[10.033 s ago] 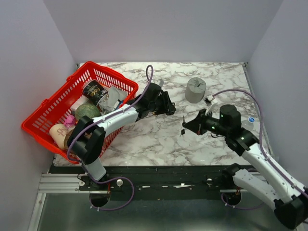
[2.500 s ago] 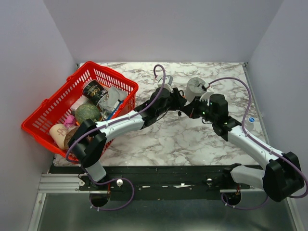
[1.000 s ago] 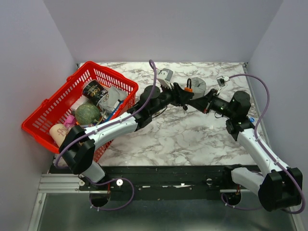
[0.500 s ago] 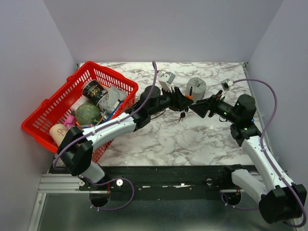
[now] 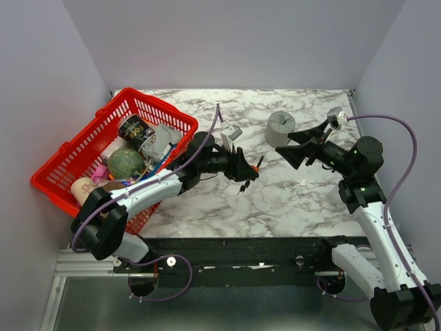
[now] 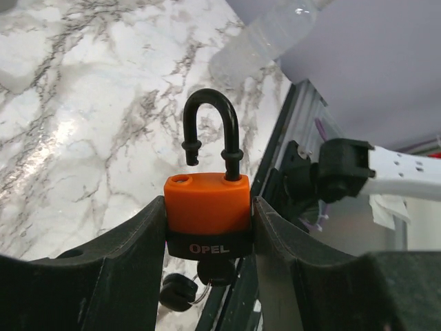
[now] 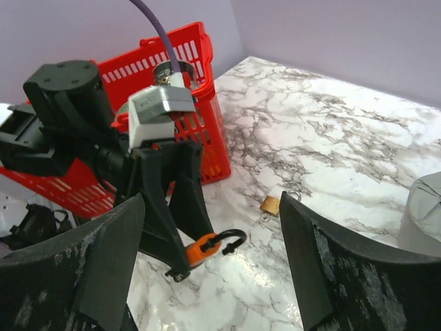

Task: Unlock with the key

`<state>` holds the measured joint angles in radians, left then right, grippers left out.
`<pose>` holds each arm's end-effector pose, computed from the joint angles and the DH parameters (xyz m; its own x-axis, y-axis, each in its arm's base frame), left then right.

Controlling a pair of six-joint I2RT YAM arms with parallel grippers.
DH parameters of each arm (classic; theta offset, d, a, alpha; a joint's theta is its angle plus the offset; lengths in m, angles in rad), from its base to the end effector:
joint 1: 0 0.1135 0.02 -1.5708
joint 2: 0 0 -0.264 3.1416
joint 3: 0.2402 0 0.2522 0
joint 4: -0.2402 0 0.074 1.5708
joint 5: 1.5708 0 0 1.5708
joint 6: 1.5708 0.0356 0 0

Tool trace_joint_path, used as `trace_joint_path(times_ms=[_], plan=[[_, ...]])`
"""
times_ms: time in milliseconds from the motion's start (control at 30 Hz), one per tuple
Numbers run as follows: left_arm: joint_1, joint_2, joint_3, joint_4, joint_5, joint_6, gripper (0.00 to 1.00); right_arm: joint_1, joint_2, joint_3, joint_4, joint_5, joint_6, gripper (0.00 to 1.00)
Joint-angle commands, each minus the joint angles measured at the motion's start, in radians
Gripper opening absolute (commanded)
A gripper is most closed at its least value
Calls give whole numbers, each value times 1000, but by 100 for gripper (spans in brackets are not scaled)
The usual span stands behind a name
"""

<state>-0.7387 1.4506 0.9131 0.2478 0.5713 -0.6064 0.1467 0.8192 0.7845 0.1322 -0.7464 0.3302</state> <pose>0.2304 -0.2358 0.2720 -0.7147 0.0025 -0.6994 0.6599 0.3340 -0.6731 0.1808 0.0511 0.3676 -0.1605 0.2169 -0.9629 -0.7651 0.5890 0.2602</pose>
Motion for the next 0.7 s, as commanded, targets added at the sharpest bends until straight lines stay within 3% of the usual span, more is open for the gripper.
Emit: trace_joint_path(times_ms=[0,200,667], plan=[[51,-87,-48,192,304,-47,0,-4,41,22,-45,-171,-76,87],[65,-87,-76,314,464,-131,0,20,93,28,-34,-272,-79,87],[67,-90,-74,291,460,-112,0,137,195,39,-26,-386,-62,82]])
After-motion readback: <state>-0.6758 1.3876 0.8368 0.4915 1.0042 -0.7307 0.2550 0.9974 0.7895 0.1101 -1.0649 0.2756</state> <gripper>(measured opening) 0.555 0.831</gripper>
